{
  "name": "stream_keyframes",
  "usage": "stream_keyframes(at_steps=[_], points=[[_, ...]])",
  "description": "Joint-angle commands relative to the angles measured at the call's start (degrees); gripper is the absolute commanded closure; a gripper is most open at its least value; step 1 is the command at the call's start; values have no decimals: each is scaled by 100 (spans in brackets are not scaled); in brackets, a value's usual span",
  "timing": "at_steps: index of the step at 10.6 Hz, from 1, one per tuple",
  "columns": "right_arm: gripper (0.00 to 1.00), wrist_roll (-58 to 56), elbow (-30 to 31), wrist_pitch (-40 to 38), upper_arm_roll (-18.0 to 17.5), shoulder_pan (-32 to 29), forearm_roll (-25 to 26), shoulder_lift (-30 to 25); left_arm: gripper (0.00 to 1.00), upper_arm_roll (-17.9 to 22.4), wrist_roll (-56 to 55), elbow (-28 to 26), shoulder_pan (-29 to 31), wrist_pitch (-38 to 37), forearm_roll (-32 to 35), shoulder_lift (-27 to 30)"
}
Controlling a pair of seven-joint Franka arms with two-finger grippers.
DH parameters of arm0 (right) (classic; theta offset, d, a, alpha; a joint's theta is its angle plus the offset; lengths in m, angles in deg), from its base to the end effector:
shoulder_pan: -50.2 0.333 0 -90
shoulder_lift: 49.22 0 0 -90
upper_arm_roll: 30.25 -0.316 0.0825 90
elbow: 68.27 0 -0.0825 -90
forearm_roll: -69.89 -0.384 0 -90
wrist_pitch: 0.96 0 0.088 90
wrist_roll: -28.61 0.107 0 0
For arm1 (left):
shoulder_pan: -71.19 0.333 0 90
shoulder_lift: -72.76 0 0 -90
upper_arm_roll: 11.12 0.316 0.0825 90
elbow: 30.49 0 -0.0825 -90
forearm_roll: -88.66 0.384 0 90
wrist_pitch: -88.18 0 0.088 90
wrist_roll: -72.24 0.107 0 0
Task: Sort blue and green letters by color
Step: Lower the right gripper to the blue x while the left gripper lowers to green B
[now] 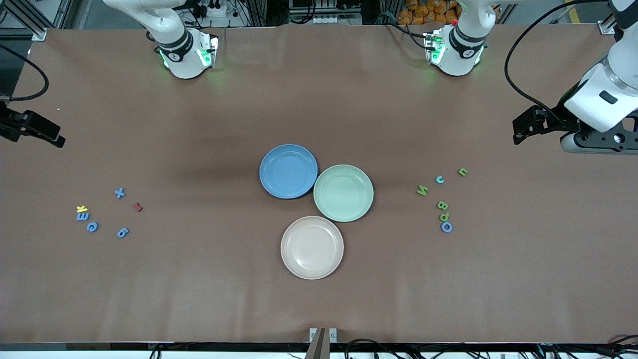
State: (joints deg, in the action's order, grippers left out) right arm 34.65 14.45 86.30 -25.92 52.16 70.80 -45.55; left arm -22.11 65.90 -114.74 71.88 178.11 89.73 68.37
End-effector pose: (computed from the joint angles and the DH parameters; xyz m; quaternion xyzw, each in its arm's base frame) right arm 0.5697 -0.0238 0.6441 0.9972 -0.0737 0.0080 0.0101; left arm 0.5702 -0.0969 0.6291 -0.9993 0.0341 -0.0121 0.0003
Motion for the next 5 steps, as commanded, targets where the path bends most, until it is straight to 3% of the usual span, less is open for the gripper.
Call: stream_keyframes(at_steps=[1, 3, 5], points=[[0, 47, -80, -43, 7, 15, -73, -6, 0, 44, 159, -74, 36, -72, -247, 131], [0, -23, -72, 1, 7, 7, -90, 11, 0, 62, 185, -126, 54, -72, -248, 122], [0, -495, 42, 324, -2, -90, -308, 107, 0, 44, 159, -538, 54, -12, -300, 61]])
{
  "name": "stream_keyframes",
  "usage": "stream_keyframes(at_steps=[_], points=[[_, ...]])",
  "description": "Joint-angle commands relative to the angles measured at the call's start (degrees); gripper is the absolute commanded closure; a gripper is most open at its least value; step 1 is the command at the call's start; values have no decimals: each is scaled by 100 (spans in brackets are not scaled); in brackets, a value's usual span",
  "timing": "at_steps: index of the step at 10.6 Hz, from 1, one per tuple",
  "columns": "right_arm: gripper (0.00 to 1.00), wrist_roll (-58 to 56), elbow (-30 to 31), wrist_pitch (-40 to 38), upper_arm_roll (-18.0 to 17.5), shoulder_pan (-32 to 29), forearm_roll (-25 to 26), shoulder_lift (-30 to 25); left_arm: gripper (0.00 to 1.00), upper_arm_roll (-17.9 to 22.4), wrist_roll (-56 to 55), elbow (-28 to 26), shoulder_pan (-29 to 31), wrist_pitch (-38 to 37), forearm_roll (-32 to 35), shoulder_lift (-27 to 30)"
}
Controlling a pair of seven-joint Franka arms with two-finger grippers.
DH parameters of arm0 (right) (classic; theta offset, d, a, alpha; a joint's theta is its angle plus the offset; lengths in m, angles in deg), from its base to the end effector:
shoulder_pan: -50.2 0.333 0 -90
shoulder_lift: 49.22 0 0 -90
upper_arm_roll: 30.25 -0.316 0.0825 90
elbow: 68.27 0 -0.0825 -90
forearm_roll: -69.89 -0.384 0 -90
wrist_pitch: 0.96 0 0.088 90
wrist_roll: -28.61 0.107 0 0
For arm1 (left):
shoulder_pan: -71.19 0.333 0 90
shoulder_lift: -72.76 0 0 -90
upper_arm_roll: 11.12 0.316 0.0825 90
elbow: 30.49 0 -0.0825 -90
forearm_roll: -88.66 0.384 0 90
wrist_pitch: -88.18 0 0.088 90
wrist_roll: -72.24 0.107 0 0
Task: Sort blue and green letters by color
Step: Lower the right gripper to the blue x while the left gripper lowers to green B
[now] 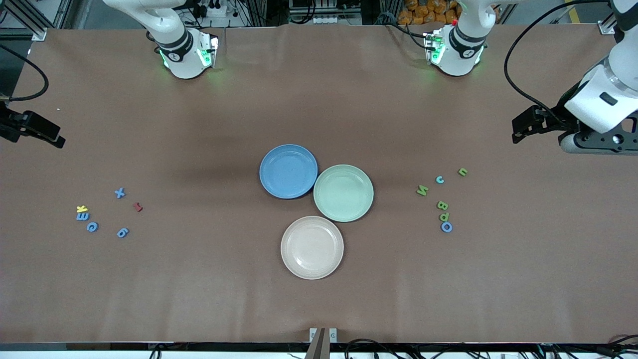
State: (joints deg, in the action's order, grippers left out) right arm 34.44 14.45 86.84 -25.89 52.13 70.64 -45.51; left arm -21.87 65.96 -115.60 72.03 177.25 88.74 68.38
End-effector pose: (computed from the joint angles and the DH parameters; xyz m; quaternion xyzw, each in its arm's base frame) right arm 0.5709 -0.0240 0.6445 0.9973 -0.0722 0.0123 0.0086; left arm 0.5687 -0.0947 0.6208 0.9995 -0.0314 -0.0039 0.0059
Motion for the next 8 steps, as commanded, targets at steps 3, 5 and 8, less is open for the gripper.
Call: stream_keyframes(at_steps=[3, 5, 8], points=[[0, -1170, 803, 1270, -22, -201, -286, 288, 0, -41, 153, -1663, 29, 1459, -192, 122], [0, -1792, 1804, 2490, -22, -332, -259, 297, 0, -59, 153, -2490, -6, 2505, -70, 78], [0, -3031, 2886, 3654, -22, -631, -268, 341, 0, -77, 153, -3616, -6, 4376, 10, -280]])
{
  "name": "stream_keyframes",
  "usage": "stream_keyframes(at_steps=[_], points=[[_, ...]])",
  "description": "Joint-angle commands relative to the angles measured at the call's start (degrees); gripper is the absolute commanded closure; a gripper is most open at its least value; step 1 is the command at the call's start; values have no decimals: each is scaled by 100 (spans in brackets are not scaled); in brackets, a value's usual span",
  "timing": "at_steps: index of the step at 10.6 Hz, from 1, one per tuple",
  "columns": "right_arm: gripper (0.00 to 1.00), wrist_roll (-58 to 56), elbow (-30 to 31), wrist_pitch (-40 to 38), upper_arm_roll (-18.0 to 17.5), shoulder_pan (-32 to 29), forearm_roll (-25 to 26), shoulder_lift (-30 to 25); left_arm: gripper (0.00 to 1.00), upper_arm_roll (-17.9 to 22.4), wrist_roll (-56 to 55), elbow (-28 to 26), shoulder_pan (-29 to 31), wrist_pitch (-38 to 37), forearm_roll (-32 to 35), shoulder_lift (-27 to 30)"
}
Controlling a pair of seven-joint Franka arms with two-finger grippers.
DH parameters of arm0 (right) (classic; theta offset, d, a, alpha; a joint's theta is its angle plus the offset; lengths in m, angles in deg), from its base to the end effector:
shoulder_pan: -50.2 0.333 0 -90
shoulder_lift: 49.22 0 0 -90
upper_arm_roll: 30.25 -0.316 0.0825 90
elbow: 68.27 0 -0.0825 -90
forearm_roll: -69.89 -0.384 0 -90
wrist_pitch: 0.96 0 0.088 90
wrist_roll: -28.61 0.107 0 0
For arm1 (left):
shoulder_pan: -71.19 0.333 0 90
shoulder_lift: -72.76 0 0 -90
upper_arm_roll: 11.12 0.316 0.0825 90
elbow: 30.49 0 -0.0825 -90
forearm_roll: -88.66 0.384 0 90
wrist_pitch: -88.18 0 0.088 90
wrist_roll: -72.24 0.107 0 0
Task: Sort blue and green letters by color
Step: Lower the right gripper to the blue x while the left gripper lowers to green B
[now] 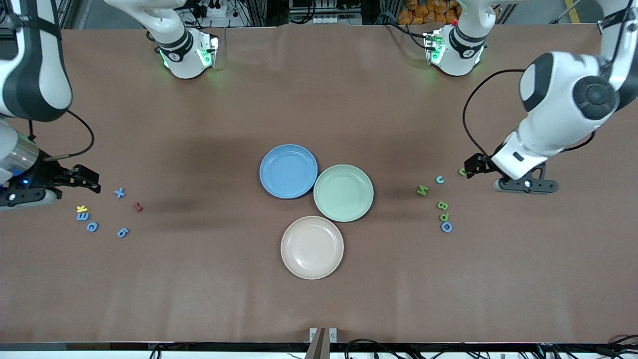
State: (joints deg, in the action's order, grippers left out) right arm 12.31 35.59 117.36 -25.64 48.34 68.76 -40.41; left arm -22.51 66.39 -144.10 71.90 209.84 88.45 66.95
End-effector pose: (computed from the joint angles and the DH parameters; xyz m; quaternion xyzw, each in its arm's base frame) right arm 0.6105 -0.0660 0.4632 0.9954 0.0821 0.0491 0.0071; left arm 0.5713 -0.1056 0.4199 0.9989 -0.0405 0.0187 0.0144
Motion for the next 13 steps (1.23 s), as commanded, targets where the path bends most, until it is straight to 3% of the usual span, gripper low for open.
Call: stream_keyframes(at_steps=[1, 3, 4, 8, 13], points=[[0, -1293, 984, 787, -47, -383, -80, -64, 0, -12, 110, -924, -1, 1566, 39, -375], [0, -2530, 1249, 1399, -65, -674, -89, 522, 0, -12, 110, -1040, -1, 2157, 143, -841], [0, -2841, 1398, 1865, -65, -718, -89, 743, 0, -12, 110, -1066, -1, 2360, 388, -1052], [0, -3897, 1540, 2518, -65, -876, -80, 1307, 6, -21, 110, -1146, -18, 3046, 1293, -1676], [0, -4348, 1899, 3168, -56, -1202, -71, 1580, 16, -30, 119, -1137, -133, 3671, 1454, -2240]])
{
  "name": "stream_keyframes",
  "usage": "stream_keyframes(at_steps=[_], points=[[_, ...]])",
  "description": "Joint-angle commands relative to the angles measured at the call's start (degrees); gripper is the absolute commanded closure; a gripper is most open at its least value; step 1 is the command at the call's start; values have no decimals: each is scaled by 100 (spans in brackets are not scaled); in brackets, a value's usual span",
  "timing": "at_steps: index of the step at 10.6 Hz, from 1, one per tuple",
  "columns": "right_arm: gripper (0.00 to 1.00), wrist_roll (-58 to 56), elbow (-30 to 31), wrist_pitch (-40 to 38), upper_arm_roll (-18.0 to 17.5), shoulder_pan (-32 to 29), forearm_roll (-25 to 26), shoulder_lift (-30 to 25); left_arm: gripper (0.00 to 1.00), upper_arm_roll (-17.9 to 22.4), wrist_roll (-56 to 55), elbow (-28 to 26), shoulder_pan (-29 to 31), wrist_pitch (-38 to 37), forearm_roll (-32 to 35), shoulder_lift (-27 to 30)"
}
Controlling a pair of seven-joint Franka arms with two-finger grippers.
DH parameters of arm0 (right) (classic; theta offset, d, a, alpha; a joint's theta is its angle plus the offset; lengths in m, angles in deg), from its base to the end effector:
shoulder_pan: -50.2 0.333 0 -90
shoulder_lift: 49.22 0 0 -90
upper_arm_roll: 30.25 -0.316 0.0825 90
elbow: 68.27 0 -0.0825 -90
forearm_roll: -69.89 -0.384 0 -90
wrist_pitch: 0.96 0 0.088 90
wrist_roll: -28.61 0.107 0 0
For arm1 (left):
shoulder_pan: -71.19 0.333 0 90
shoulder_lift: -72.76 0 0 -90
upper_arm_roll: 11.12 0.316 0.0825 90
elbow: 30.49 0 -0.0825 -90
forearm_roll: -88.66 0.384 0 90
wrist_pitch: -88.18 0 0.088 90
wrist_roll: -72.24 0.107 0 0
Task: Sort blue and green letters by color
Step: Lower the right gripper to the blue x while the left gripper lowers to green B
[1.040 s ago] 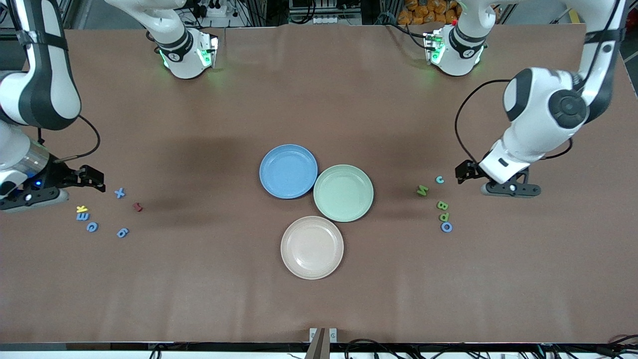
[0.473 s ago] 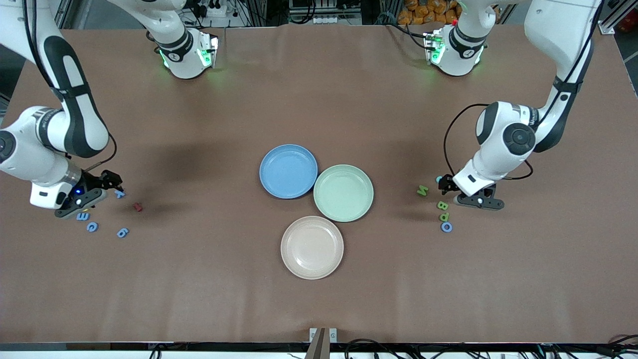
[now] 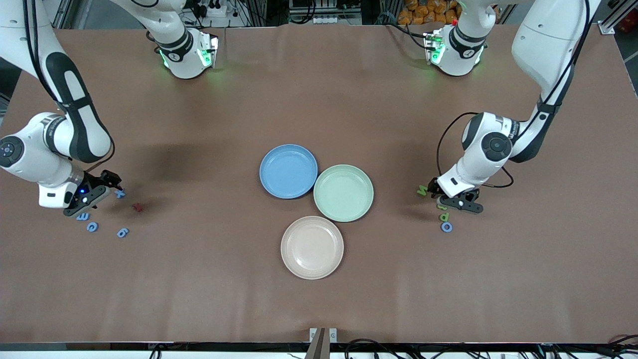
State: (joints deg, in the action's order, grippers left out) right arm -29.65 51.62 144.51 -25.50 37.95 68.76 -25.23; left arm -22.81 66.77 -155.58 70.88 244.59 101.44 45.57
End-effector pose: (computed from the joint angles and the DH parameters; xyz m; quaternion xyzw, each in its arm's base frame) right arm 0.5623 -0.1717 0.2229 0.9372 0.3483 0.0049 0.0177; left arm 0.5513 -0.1276 0.1802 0.9886 -0.1437 0.0445 0.0038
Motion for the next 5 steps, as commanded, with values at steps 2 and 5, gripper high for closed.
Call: stream_keyframes(at_steps=[2, 5], points=[[0, -81, 438, 613, -70, -155, -106, 80, 18, 0, 124, 28, -39, 197, 155, -112], [0, 16, 605, 963, -70, -129, -124, 158, 18, 0, 221, 98, -31, 197, 146, -138]])
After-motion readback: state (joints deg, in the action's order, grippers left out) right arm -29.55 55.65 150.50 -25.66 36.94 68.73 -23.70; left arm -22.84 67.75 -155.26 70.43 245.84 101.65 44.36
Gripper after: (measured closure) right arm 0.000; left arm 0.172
